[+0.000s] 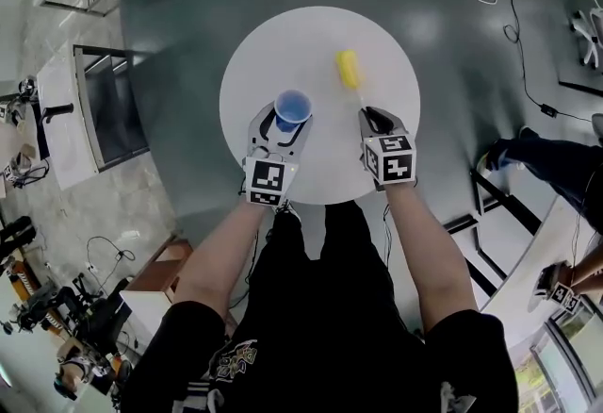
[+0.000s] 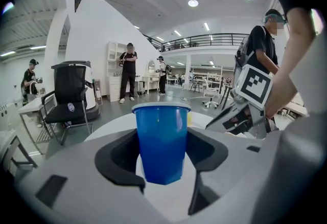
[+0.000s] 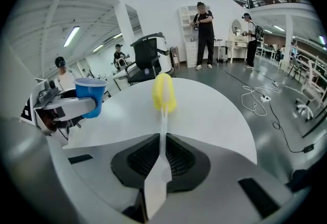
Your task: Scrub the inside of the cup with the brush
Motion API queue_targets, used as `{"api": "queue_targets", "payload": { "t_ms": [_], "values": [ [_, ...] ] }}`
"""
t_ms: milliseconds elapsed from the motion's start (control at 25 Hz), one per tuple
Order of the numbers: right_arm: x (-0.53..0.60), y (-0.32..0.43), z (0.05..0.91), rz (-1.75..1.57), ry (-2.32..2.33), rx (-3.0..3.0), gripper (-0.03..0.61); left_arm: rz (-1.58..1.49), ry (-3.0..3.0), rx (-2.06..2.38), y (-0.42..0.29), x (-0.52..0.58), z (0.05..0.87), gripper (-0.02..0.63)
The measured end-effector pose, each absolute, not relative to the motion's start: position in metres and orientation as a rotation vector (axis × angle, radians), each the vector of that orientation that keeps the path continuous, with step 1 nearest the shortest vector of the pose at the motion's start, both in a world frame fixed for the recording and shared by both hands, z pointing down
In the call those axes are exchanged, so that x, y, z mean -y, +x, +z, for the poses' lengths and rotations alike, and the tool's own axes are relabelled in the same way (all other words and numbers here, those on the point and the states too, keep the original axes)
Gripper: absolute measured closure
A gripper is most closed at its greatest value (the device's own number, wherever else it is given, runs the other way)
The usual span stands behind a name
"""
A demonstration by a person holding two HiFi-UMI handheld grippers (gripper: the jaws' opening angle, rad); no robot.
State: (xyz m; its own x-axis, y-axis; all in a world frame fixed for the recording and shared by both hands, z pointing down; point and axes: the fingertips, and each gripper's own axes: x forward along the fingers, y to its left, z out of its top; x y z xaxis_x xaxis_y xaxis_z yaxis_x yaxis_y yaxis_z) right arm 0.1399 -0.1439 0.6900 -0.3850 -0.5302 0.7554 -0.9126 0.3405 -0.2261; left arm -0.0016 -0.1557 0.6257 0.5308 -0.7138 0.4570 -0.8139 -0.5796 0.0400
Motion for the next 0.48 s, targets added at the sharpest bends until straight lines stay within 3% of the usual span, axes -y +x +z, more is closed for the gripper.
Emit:
{"api": "queue_targets", "payload": {
  "t_ms": [480],
  "values": [
    [0.145,0.138,0.699,0.857,1.240,2.021,0.529,0.603,2.501,1.279,0.005,0.161,0.646,0.350]
  ]
}}
